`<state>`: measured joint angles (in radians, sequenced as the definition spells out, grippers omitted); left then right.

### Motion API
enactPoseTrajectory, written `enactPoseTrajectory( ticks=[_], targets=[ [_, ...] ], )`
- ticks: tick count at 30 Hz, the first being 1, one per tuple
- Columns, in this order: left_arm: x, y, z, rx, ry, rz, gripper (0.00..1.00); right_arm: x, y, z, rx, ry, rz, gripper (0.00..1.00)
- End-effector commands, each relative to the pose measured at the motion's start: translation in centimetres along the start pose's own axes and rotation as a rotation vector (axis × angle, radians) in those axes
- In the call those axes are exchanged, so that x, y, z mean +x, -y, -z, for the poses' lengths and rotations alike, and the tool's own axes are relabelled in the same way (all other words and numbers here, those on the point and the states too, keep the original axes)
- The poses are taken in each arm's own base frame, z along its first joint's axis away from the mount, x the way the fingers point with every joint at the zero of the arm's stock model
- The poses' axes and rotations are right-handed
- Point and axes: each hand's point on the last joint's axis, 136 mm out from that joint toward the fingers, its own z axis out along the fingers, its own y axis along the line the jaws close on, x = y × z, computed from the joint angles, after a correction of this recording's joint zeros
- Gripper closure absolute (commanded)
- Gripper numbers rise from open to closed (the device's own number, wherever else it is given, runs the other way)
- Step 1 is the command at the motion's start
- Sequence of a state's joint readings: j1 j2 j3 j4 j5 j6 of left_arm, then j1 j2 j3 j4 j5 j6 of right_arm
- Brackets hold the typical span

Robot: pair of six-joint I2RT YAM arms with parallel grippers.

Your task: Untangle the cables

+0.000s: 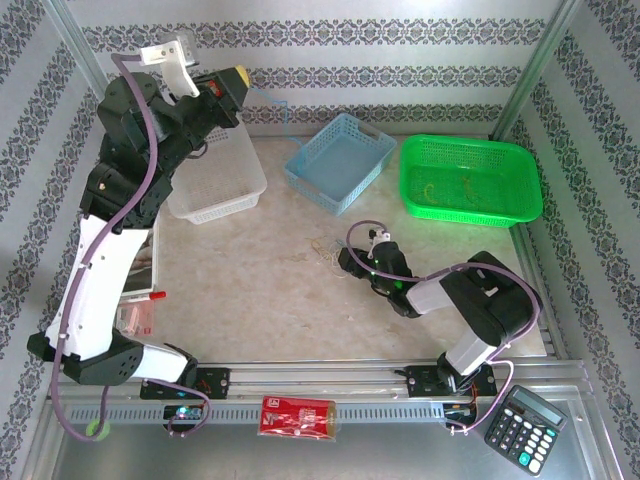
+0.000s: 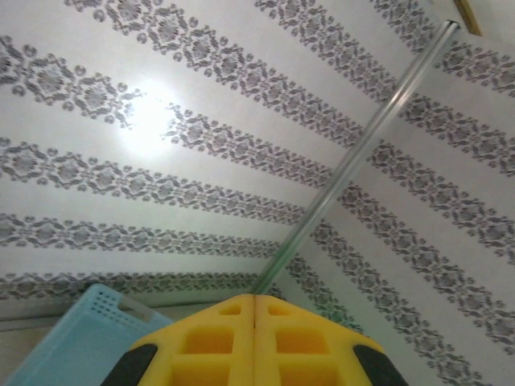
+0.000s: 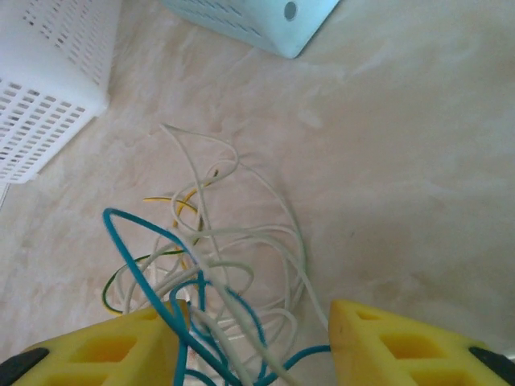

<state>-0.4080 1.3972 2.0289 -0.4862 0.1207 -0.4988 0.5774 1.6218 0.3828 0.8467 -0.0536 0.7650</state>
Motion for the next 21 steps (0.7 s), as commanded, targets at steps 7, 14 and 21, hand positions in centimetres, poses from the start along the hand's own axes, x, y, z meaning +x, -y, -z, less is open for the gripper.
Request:
enactPoseTrajectory(
  ticks=[7,14,21],
  targets=[
    [-0.7,-6.3,-1.2,-0.216,0.035,-0.115,1.0,-2.6,-3.9,2.3,-0.123,0.02,0.013,0.45],
    [-1.2,-12.5,-3.2,-0.358,0.045,-0.134,1.0,-4.3,-5.3,4.3,-0.137,0.031,0.038,0.43],
    [-1.0,-21.0,-4.9,-0.509,0.032,-0.094,1.0,-5.9,-5.7,6.4,-0.128,0.04,0.05,0.38]
  ],
)
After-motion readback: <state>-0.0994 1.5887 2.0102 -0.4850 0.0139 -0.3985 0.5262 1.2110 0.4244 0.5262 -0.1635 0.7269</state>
